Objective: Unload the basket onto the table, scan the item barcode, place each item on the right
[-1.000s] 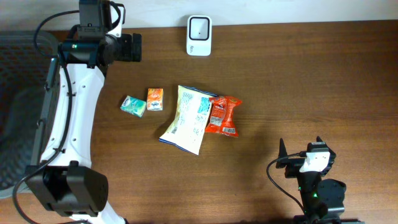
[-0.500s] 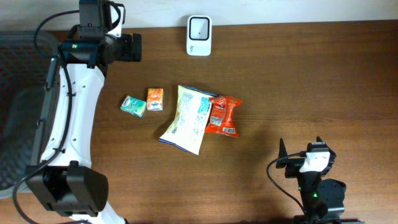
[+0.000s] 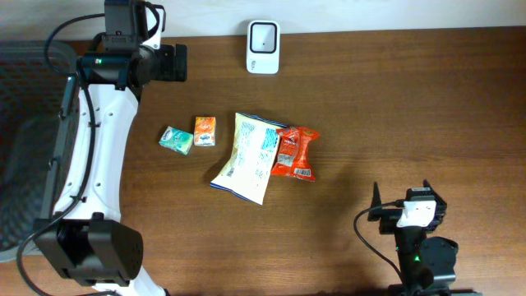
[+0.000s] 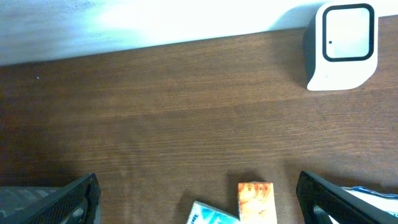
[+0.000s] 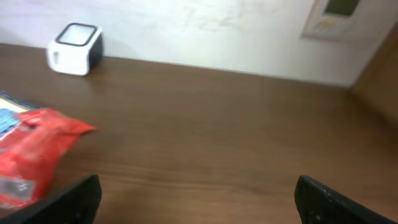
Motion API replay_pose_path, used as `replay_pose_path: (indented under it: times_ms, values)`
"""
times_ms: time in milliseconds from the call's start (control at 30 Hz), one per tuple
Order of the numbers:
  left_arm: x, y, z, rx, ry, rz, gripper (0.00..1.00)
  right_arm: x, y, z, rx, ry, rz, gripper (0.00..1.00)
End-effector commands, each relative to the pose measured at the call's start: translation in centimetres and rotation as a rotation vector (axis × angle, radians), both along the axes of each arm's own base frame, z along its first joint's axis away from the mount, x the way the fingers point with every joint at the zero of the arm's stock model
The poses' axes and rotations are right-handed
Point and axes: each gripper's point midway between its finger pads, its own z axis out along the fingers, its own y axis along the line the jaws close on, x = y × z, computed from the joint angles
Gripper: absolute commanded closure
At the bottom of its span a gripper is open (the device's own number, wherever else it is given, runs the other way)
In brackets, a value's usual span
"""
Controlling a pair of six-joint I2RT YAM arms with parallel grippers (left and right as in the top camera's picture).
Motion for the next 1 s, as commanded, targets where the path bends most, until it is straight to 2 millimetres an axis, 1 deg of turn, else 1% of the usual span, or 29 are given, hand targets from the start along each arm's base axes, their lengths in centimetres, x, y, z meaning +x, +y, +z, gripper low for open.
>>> replay_pose_path:
  times_ms: [0,67,133,333,467,967]
  values:
    - [0.0,-0.1,0.1,-0.007,-0.001,-0.007,0.01,0.0,-0.5,0.4,-0.099,-0.009,-0.018,0.01]
    - [0.0,-0.1,0.1,-0.007,-0.001,-0.007,0.01,-0.1,-0.3,-0.2,-0.099,0.013,-0.004,0.02]
    - [0.0,-0.1,0.1,-0.007,-0.001,-0.007,0.01,-0.1,-0.2,-0.2,-0.097,0.012,0.004,0.01]
    - [0.0,-0.1,0.1,-0.007,-0.001,-0.007,0.01,-0.1,1.8,-0.3,-0.078,0.014,0.116,0.01]
    - [0.0,-0.1,0.1,-0.007,-0.001,-0.007,0.01,-0.1,2.6,-0.4,-0.07,0.013,0.162,0.01]
    - [0.0,-0.1,0.1,-0.007,-0.001,-0.007,0.01,-0.1,2.8,-0.4,-0.067,0.013,0.177,0.02]
